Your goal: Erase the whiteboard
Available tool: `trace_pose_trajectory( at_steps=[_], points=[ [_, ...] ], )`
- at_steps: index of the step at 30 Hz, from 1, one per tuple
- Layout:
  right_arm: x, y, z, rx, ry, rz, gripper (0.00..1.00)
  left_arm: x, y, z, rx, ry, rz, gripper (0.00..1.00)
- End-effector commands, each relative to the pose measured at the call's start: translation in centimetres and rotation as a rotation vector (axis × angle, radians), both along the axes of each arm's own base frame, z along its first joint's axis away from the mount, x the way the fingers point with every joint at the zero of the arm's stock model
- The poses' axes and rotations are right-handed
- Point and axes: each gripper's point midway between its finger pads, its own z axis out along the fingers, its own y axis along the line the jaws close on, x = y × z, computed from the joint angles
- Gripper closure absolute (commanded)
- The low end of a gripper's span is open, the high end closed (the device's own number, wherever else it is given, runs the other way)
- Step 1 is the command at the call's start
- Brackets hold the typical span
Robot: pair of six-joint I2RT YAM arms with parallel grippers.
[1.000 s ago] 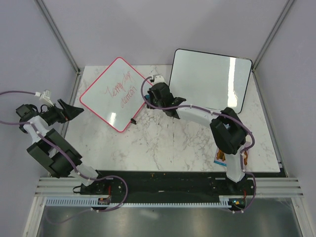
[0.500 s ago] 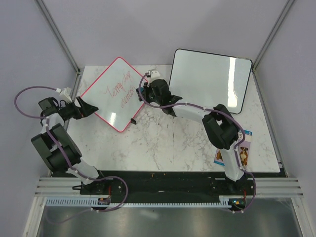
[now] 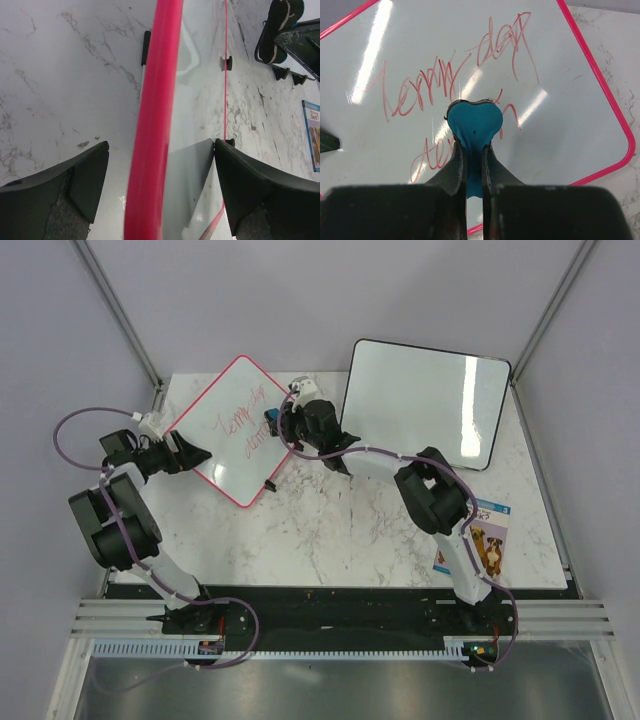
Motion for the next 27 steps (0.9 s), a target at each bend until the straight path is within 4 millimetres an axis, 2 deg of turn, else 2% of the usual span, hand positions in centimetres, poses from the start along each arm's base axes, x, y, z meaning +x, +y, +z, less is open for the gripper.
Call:
trace_pose_trajectory(
  at_steps=[1, 6, 9, 10, 12, 13, 16, 23, 27],
  points=[
    [1.2, 0.4, 2.7, 0.065, -0.091, 0.015, 1.00, 1.9, -1.0, 1.5, 0.008, -0.094, -0.059, 0.14],
    [1.9, 0.1, 2.2, 0.082, -0.080, 0.016, 1.00, 2.5, -2.8, 1.2, 0.006, -0.092, -0.103, 0.22],
    [2.1, 0.0, 1.7, 0.079, -0.074, 0.014, 1.00, 2.8, -2.7, 1.2, 0.013, -0.093, -0.101, 0.38],
    [2.1, 0.0, 1.7, 0.081, -0.072, 0.013, 1.00, 2.9, -2.7, 1.3, 0.016, -0.096, -0.100, 0.48],
    [2.2, -0.1, 1.5, 0.079, -0.072, 0.012, 1.00, 2.9, -2.8, 1.1, 0.011, -0.084, -0.099, 0.58],
    [2.3, -0.2, 1.5, 0.082, -0.074, 0.009, 1.00, 2.9, -2.7, 1.1, 0.015, -0.083, -0.098, 0.73],
    [2.4, -0.2, 1.3, 0.088, -0.070, 0.011, 1.00, 2.5, -2.5, 0.7, 0.033, -0.054, -0.103, 0.98],
    [2.5, -0.4, 1.5, 0.085, -0.088, 0.002, 1.00, 1.7, -2.3, 0.0, 0.059, 0.019, -0.130, 0.98],
    [3.5, -0.5, 0.7, 0.067, -0.088, -0.032, 1.00, 1.0, -2.3, 0.0, 0.092, 0.031, -0.177, 0.98]
  ],
)
